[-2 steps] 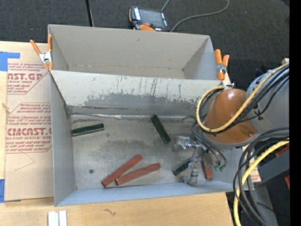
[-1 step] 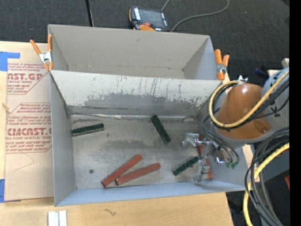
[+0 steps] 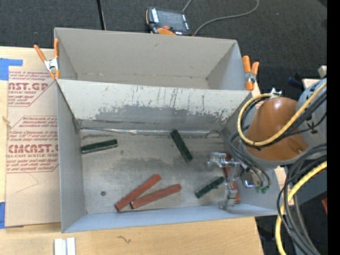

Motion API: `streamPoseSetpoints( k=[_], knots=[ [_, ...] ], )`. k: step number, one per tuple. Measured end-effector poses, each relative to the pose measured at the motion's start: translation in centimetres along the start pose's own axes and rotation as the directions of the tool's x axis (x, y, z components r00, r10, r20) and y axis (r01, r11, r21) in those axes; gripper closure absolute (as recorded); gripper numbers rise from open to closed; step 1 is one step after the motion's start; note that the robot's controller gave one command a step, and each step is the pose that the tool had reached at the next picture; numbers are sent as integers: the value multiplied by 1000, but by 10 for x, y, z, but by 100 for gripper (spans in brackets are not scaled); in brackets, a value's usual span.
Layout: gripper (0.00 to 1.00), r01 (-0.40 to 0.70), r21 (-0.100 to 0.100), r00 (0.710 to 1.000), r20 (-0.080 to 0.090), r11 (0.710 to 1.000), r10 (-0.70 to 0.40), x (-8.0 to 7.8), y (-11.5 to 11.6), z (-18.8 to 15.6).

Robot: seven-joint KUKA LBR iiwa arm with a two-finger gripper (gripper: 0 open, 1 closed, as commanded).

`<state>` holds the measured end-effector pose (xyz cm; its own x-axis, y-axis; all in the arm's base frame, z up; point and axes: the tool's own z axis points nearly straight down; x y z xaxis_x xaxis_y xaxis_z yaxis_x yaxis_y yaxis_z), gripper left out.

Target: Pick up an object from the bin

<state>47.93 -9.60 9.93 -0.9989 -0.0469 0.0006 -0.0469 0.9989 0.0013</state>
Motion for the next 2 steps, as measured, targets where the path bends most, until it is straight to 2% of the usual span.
streamPoseSetpoints(
  k=[1, 2],
  knots=[
    [0, -172, 0, 985, 6, 985, 172, -6, -11, 29],
    [0, -172, 0, 985, 5, 985, 172, -8, -10, 29]
  ],
)
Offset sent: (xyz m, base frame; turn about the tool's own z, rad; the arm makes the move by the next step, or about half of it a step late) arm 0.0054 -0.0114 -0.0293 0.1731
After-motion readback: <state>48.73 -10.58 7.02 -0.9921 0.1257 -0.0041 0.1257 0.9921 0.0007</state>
